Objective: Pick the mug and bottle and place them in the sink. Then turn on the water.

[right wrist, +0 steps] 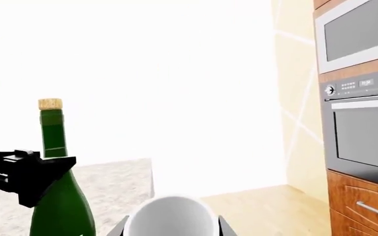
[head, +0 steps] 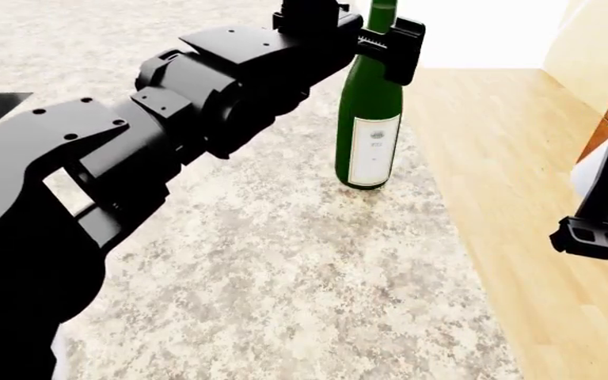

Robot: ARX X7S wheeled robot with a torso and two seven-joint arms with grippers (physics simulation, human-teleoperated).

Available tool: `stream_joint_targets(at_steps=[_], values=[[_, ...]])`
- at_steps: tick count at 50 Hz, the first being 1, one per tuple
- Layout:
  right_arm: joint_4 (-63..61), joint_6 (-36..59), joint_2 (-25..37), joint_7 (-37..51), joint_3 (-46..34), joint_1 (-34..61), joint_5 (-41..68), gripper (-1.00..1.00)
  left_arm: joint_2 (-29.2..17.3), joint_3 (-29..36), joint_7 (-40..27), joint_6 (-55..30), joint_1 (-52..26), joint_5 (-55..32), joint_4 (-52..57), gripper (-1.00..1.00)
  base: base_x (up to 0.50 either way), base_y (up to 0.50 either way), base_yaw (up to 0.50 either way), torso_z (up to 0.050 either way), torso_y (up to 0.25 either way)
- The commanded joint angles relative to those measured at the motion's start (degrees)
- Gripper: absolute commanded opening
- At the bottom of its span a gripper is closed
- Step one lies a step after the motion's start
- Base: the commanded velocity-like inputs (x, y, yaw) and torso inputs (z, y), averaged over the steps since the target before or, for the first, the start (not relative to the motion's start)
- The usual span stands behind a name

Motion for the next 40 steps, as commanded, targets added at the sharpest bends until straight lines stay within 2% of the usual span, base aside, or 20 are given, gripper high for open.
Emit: stream_joint_targets(at_steps=[1,11,21,29,30,31,36,37,40], values=[[-0.3,-4.7,2.1,-0.4,-0.7,-3.4,-2.3,-1.00,0.0,0.4,0.0,-1.7,-0.7,0.0,-0.2,-1.00,0.00,0.00,0.00,0.000,0.000],[-0.3,-12.8,6.2,0.6,-3.8,-7.7,-4.8,-1.00,0.0,0.1,0.6,-1.6,0.1,0.1,0.7,-1.00,0.00,0.00,0.00,0.000,0.000],[0.1,-16.1,6.9,-0.4,-4.8,-10.9,-7.4,-1.00,0.0,0.1,1.1,-0.5,-0.1,0.4,0.1,-1.00,0.00,0.00,0.00,0.000,0.000],[0.0,-16.8,7.9,0.8,-6.7,-9.4,-7.2,-1.00,0.0,-0.2,3.2,-0.3,-5.9,-0.5,-4.3,-1.00,0.00,0.00,0.00,0.000,0.000],[0.0,-17.0,8.1,1.1,-7.2,-9.0,-6.9,-1.00,0.0,0.4,5.5,-0.4,-7.2,0.6,-4.7,-1.00,0.00,0.00,0.00,0.000,0.000],[-0.1,-17.1,8.4,1.4,-7.6,-8.6,-6.8,-1.00,0.0,0.2,4.5,-0.7,-8.3,0.4,-5.6,-1.00,0.00,0.00,0.00,0.015,0.000],[-0.1,-17.7,9.0,2.0,-10.2,-7.0,-7.2,-1.00,0.0,0.6,8.3,-2.3,-13.2,1.1,-8.8,-1.00,0.00,0.00,0.00,0.000,0.002],[-0.1,-17.9,9.1,2.2,-10.4,-6.8,-7.1,-1.00,-0.2,0.1,9.3,-3.2,-14.6,0.5,-9.4,-1.00,0.00,0.00,0.00,0.000,0.000],[-0.1,-18.6,9.7,2.4,-11.2,-6.3,-7.0,-1.00,-6.2,-0.4,5.3,-4.8,-17.2,-0.1,0.3,-1.00,0.00,0.00,0.00,0.000,0.003]])
